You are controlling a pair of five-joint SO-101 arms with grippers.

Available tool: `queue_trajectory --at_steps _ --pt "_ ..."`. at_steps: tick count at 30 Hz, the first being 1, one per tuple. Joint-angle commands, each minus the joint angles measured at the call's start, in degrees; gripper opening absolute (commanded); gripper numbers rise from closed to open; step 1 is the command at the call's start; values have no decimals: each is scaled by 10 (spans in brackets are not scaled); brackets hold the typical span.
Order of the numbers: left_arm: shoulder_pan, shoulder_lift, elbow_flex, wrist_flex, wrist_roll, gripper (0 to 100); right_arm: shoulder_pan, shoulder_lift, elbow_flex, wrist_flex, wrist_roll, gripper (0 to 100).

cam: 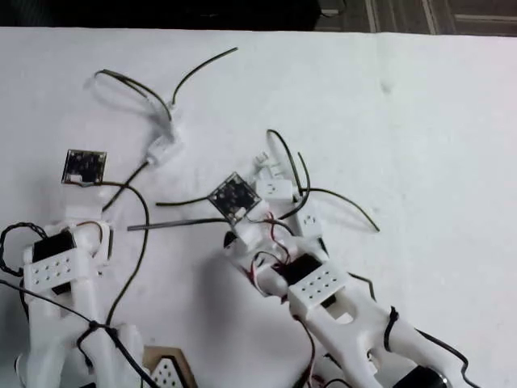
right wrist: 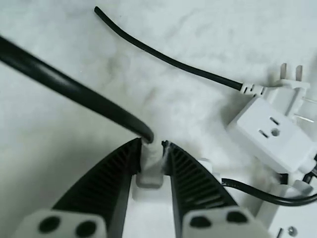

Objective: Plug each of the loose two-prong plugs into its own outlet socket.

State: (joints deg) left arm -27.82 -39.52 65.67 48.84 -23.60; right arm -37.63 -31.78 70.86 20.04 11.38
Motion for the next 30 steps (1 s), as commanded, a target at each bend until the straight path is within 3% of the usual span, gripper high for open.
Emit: queue_trajectory --at_steps 1,17,30 --pt "-5 -14 2 -20 -5 23 21 -15 4 30 4 17" --pt "-5 -15 7 -26 -5 23 20 -78 29 118 -33 17" --pt "-5 -15 9 -26 -26 23 21 -177 29 251 -33 18"
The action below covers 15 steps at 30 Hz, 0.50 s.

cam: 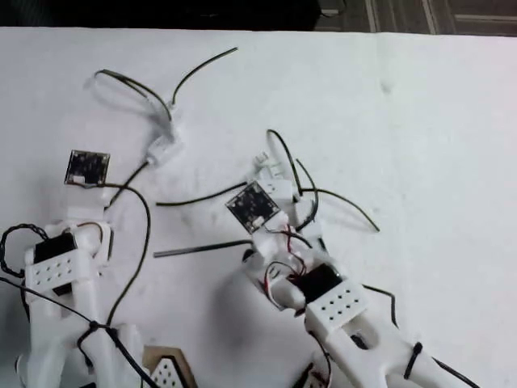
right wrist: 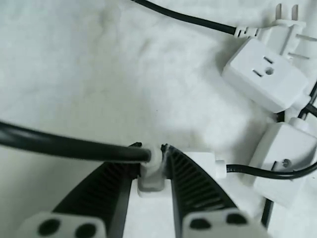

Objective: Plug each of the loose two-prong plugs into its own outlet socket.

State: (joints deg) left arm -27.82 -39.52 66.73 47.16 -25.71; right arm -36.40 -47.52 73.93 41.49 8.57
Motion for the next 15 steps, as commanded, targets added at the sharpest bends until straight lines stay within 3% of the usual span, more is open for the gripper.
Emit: queue_trajectory --at_steps 1,9,15 --pt "-5 -15 -2 -10 -5 23 8 -29 -2 44 -5 18" --pt "-4 -15 -2 -10 -6 23 8 -96 1 86 -6 18" --pt "-3 -15 -2 -10 -6 23 17 -198 60 27 -6 17"
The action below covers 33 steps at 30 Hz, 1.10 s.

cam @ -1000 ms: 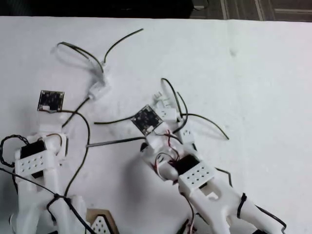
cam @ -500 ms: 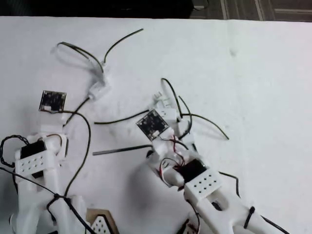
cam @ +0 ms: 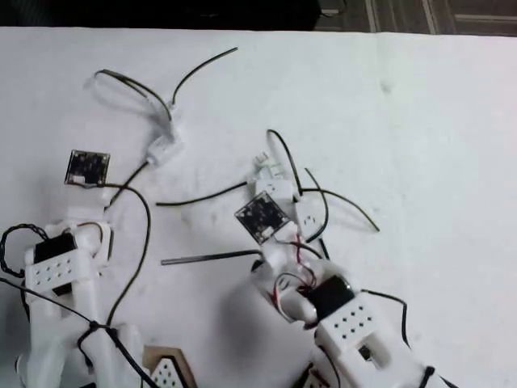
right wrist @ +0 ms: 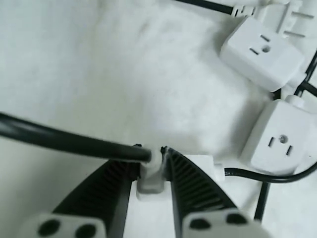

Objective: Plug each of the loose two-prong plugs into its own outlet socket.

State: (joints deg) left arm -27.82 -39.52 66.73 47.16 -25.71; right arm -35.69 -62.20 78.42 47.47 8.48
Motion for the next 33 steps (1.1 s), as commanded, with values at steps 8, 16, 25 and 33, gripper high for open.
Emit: queue_trajectory --at_steps 8,16,25,33 --pt "-2 -15 -2 -10 -6 23 22 -201 106 -63 -2 17" --pt "-2 -15 -2 -10 -5 23 41 -323 109 36 -2 17" --pt "-1 -15 -2 -10 -5 23 68 -353 94 99 -4 16" --pt "73 -17 -25 11 -3 23 65 -350 -28 103 -5 16"
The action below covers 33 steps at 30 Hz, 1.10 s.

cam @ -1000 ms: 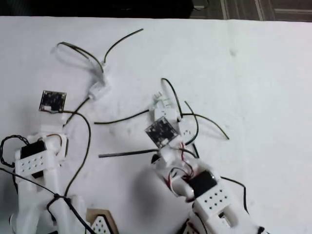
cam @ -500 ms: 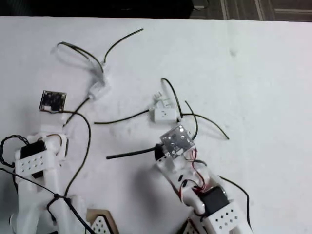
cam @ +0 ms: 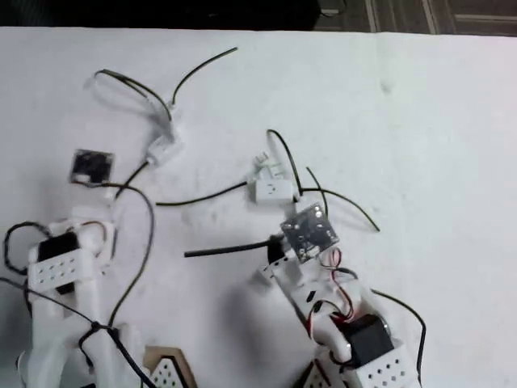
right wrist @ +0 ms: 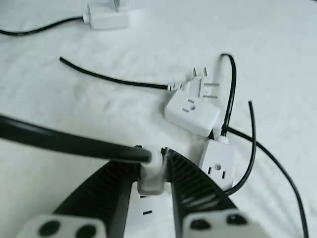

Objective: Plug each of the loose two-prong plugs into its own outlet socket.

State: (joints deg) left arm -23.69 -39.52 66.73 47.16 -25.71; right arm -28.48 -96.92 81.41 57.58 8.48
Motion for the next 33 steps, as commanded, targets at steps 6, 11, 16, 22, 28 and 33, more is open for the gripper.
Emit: queue_trajectory --at_steps 6,11,16,22,28,33 --pt "107 -17 -107 71 -3 23 -60 -3 -128 13 -45 16" --pt "167 -17 -185 152 -1 23 -99 -3 -143 13 -53 16" --pt "238 -17 -242 220 28 22 -118 -3 -142 14 -53 16" --pt "361 -42 -241 244 70 22 -128 0 -142 14 -53 16" --pt "473 -163 -200 260 82 22 -128 65 -143 12 -54 16" --pt "516 -220 -167 266 82 22 -129 83 -147 9 -53 16"
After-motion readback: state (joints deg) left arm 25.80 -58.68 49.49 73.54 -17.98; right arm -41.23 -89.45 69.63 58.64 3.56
